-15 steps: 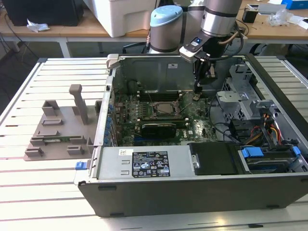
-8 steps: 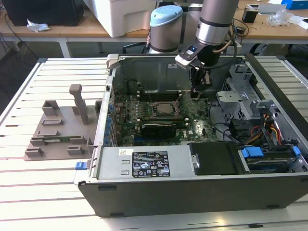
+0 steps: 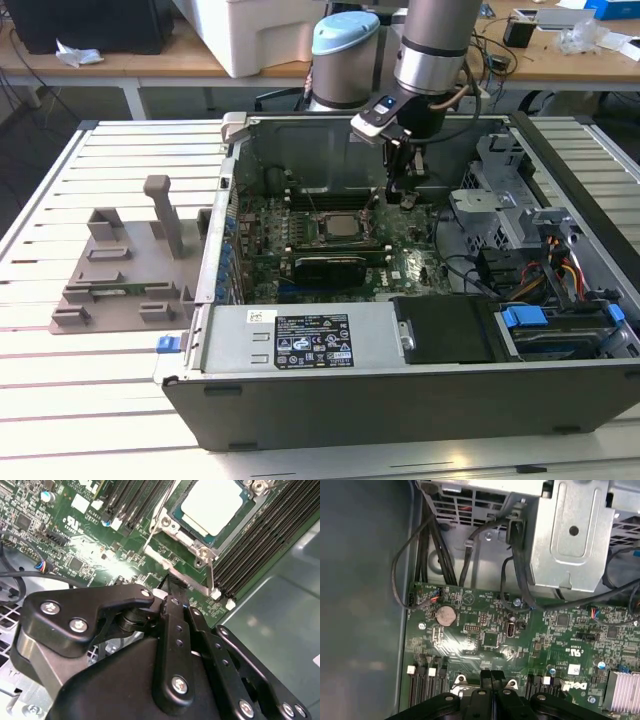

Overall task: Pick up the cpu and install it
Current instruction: 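Close the cpu cover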

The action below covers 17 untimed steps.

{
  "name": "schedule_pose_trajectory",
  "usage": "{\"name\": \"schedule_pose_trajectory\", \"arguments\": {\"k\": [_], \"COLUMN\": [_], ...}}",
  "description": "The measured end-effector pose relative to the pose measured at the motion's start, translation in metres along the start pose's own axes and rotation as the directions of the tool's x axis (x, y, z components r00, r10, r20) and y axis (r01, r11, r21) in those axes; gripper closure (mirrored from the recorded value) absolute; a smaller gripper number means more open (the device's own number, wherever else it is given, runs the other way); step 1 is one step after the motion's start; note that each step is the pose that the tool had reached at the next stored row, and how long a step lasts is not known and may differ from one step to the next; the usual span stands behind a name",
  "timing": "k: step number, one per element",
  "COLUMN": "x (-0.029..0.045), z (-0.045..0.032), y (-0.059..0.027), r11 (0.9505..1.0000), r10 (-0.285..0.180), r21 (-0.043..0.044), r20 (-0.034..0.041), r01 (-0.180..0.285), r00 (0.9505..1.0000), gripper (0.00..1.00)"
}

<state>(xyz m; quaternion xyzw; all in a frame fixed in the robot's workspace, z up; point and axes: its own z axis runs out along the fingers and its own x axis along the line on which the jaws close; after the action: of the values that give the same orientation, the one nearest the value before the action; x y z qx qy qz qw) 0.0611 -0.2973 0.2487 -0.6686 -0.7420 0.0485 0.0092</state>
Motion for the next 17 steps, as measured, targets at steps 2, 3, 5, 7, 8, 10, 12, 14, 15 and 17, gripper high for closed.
{"name": "schedule_pose_trajectory", "arguments": {"k": [2,3,5,7,8,10,12,14,15,17], "x": [0.0001,0.0003,0.0006,0.0009,0.0010,0.0012,0.0014,0.0016,0.0017,0.0021], "z": [0.0001,0.0002,0.0005,0.0008,0.0009,0.0011,0.0014,0.0016,0.0017,0.0022], "y": [-0.0013,-0.0024,-0.0049,-0.0083,-0.0093,-0.0110,-0.0129,-0.0146,-0.0155,-0.0191], "r11": [1.0000,1.0000,1.0000,1.0000,1.0000,1.0000,1.0000,1.0000,1.0000,1.0000], "r10": [0.000,0.000,0.000,0.000,0.000,0.000,0.000,0.000,0.000,0.000], "r21": [0.0000,0.0000,0.0000,0.0000,-0.0001,0.0000,0.0000,0.0000,0.0000,0.0000], "r20": [0.0000,0.0000,0.0000,-0.0001,-0.0002,0.0000,0.0000,0.0000,0.0000,0.0000], "r01": [0.000,0.000,0.000,0.000,0.000,0.000,0.000,0.000,0.000,0.000], "r00": [1.0000,1.0000,1.0000,1.0000,1.0000,1.0000,1.0000,1.0000,1.0000,1.0000], "gripper": [0.89,0.89,0.89,0.89,0.89,0.89,0.89,0.89,0.89,0.89]}}
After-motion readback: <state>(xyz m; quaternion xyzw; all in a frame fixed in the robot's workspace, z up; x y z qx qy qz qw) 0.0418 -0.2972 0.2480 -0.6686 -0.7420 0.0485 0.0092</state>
